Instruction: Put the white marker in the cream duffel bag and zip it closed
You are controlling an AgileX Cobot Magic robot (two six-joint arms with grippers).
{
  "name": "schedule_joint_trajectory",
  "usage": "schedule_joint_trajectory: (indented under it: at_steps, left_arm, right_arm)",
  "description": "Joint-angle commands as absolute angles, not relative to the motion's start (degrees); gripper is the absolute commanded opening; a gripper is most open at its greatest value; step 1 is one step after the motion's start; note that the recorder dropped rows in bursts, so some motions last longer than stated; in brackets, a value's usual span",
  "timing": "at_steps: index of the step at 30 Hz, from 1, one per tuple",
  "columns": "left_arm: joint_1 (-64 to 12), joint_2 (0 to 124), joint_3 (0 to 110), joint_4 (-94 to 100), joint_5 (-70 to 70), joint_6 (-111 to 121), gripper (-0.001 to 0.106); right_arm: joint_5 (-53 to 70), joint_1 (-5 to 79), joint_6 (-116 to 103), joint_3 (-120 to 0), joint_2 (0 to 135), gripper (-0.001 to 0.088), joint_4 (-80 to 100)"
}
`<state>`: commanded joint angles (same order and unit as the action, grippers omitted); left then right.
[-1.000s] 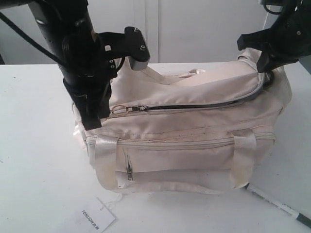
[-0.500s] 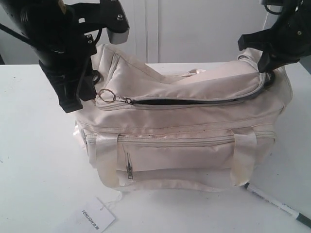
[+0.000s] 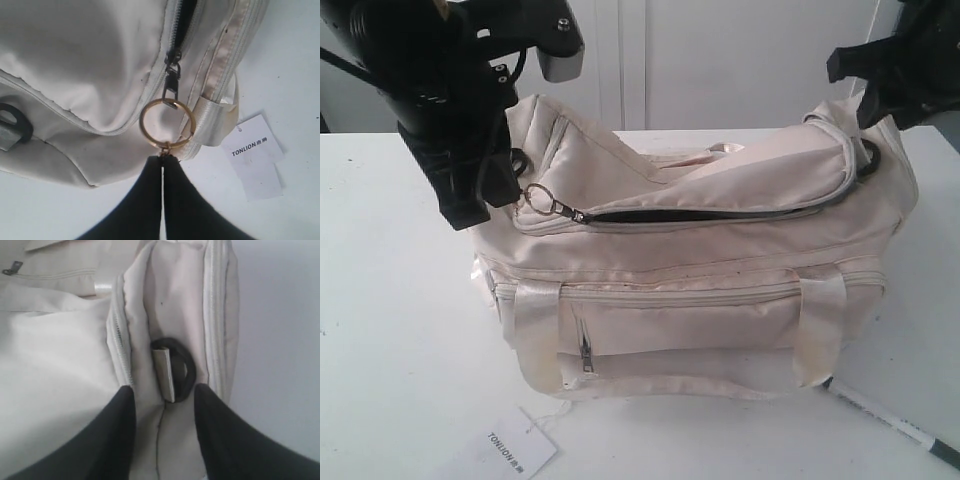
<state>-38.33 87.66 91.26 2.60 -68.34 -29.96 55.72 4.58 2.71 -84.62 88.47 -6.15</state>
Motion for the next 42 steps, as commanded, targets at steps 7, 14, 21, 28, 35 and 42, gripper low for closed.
schedule_joint_trajectory:
  at_steps: [7,14,21,28,35,42]
  left_arm:
    - [-38.3,87.7,91.3,2.5,-67.5,-30.0,0.000]
    - [-38.3,87.7,91.3,2.5,-67.5,-30.0,0.000]
    - [-38.3,87.3,91.3,2.5,-67.6,-30.0,0.000]
    - [-38.3,87.3,91.3,2.5,-67.6,-30.0,0.000]
    - [-38.3,87.3,91.3,2.5,-67.6,-30.0,0.000]
    - [-38.3,87.3,91.4,2.5,-67.6,-30.5,0.000]
  right_arm:
    - [60.8,4.8,28.9,-84.5,86.6,0.0380,-26.5]
    - [63.3,9.5,42.3,-80.7,86.1,0.0380,-28.5]
    - [59.6,13.1,46.0,-75.2,83.4,0.0380,-26.6]
    - [55.0,17.8,49.0,-69.0,78.7,0.0380,-24.6]
    - [46.4,25.3,49.3,-61.6,73.1,0.0380,-15.8]
    - [38.0,29.0,51.6,-57.5,72.2,0.0380,-14.6]
